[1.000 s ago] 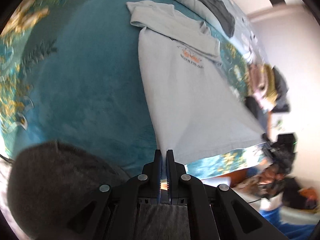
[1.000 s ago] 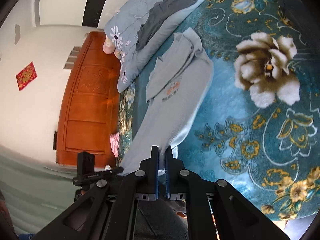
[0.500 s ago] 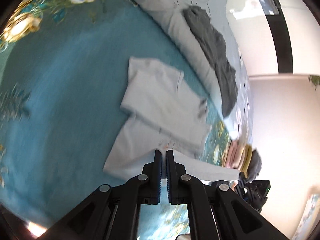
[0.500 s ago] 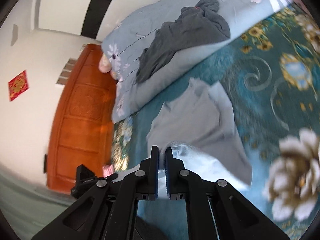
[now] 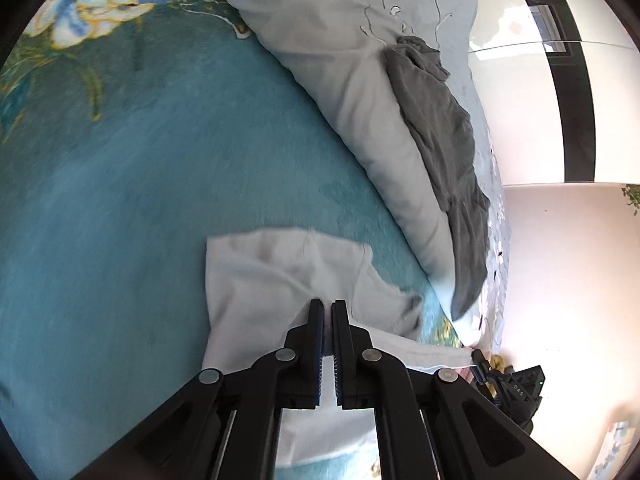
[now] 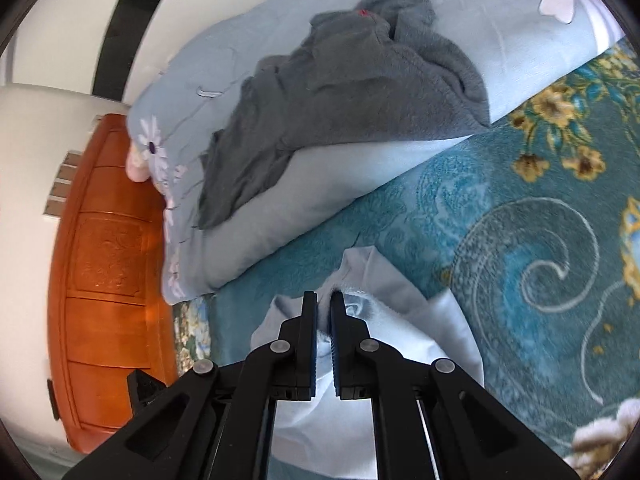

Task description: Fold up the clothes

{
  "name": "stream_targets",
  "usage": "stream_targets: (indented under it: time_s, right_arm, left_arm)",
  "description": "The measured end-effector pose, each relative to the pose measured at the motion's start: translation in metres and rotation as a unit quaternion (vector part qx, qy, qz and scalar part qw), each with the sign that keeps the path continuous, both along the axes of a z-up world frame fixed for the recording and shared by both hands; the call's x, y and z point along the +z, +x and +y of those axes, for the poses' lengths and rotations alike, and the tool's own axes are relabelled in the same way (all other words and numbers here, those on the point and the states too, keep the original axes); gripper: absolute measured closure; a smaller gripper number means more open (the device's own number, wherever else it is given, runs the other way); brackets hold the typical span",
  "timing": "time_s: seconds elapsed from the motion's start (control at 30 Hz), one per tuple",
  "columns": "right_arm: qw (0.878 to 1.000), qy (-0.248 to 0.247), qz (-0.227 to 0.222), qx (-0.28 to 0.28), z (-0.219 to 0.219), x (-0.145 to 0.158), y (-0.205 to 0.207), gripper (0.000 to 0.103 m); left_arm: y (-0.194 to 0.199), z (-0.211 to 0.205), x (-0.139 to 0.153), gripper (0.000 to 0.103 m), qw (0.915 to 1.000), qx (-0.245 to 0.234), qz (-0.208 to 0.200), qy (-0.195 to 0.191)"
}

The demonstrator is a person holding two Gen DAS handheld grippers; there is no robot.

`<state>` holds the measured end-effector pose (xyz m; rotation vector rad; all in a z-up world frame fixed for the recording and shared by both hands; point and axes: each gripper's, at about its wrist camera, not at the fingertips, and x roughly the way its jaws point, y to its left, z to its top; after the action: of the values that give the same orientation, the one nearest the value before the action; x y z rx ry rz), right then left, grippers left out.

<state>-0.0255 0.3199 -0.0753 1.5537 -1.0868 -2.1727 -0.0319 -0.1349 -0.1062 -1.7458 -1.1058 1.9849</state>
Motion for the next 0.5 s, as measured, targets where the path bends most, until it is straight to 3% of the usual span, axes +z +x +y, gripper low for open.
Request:
stream_targets:
  time_s: [0.23,0.37,0.4,0.47,0.5]
  right_arm:
    - [0.999,0.017,-0.022,-0.02,-0.007,-0.028,-0.022,0.095]
    - [0.999,0.019,-0.015,-0.023,-0.008,-0.03,-0.025,0.092]
    - [0.999,0.025,-0.012,-0.022,-0.008,-0.028,-0.025,0.078]
    - [0.999,0.031,0.005,-0.027,-0.003,-0.019,-0.022,0.048]
    - [0.999,0.03,0.017,-0.031,0.0,-0.014,-0.018,0.047]
  left_arm:
    - [-0.014,-0.013,-0.035,0.097,0.999,0.041,-0.008,0.016]
    - [-0.011,-0.02,-0.032,0.093,0.9969,0.051,0.01,0.059]
    - [-0.008,-0.022,-0.028,0.089,0.9966,0.048,0.02,0.065]
    - [-0.002,-0.026,-0.02,0.056,0.9963,0.04,0.035,0.068]
    - [0.003,-0.027,-0.017,0.051,0.9961,0.031,0.045,0.069]
